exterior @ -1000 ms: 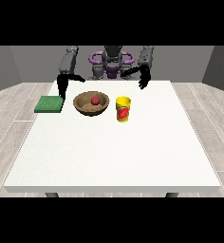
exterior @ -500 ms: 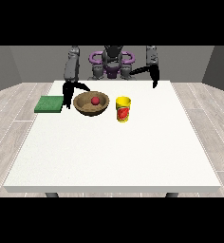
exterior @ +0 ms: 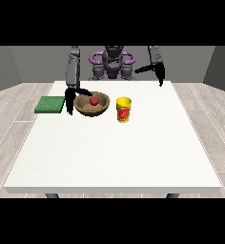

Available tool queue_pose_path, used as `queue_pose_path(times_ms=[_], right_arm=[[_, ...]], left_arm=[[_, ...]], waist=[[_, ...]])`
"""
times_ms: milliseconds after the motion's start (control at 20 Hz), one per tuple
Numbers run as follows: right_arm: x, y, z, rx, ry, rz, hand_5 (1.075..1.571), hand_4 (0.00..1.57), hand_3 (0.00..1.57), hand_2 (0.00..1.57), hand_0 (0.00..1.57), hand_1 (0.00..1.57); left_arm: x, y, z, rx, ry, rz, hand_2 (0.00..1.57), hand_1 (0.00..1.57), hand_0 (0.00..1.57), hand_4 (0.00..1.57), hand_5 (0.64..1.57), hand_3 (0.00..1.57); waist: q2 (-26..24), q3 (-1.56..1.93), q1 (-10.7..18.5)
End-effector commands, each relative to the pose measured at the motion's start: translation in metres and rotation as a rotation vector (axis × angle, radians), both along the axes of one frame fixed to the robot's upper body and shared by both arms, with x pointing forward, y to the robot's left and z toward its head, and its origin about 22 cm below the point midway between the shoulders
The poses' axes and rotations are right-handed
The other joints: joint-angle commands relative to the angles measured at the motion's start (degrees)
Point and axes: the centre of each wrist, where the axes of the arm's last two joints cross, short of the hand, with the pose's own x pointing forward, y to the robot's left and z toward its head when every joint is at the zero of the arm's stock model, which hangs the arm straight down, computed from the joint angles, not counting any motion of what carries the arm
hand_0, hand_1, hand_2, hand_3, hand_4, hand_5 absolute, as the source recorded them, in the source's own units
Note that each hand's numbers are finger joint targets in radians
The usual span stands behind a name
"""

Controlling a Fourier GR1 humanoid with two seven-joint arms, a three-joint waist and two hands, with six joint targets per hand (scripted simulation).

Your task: Pick the cup and pour the ball into the bowl, then pick the bowl and place it on the pad

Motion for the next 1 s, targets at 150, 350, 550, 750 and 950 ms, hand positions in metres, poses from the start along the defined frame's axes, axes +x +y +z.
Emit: queue_pose_path(times_ms=[150,350,550,750,950], right_arm=[[-0.002,0.026,-0.022,0.120,0.173,-0.085,1.547,0.46,0.00,0.00,0.00,0.00],[-0.043,-0.025,-0.050,-0.224,0.317,-0.227,1.505,0.85,1.09,1.57,1.57,1.57],[-0.029,-0.023,-0.034,-0.453,0.338,-0.303,1.558,0.94,1.56,1.57,1.57,1.57],[-0.020,-0.027,-0.021,-0.487,0.444,-0.314,1.566,0.90,1.26,1.57,1.57,1.57],[-0.003,-0.010,-0.005,-0.476,0.554,-0.250,1.563,0.84,0.94,1.57,1.57,1.57]], left_arm=[[0.006,0.015,0.019,-0.003,-0.047,-0.011,0.00,0.00,0.00,0.00,1.566,0.00],[-0.001,-0.007,0.030,-0.002,-0.086,-0.084,0.00,0.00,0.00,0.47,1.564,0.00],[0.002,-0.023,0.029,-0.006,-0.084,-0.112,0.00,0.00,0.00,0.66,1.531,0.00],[0.006,0.002,0.011,-0.012,-0.002,-0.049,0.00,0.00,0.00,0.90,1.466,0.00],[-0.006,0.038,-0.033,-0.062,0.142,0.014,0.00,0.00,0.00,0.97,1.423,0.00]], waist=[[2.57,-0.04,0.85],[5.45,-0.17,5.43],[3.62,-0.34,7.32],[-1.95,-0.30,5.17],[-10.21,-0.18,0.35]])
